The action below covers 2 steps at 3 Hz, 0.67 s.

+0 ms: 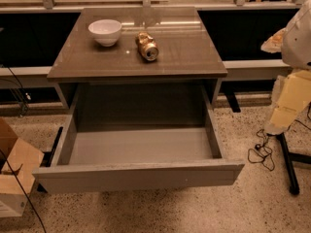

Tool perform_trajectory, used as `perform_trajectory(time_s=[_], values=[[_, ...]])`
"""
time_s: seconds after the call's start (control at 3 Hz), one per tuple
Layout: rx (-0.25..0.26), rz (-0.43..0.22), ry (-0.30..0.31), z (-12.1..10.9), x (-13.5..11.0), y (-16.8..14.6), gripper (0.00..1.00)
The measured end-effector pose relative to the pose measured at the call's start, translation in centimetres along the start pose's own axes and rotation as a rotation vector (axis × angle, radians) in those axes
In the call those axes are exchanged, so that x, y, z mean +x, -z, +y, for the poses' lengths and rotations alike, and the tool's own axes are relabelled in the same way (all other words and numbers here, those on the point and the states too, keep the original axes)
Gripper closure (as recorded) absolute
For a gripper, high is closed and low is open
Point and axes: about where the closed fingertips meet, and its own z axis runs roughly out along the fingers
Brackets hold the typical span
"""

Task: Place orange can into top drawer

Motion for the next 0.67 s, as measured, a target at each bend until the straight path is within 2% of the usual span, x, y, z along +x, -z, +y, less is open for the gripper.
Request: perform_trajectory(time_s=[0.33, 0.67], values=[[0.006, -0.004, 0.001, 0.0, -0.1, 0.1, 0.00], [0.017, -0.073, 0.009, -0.8, -2.5, -0.4, 0.00]])
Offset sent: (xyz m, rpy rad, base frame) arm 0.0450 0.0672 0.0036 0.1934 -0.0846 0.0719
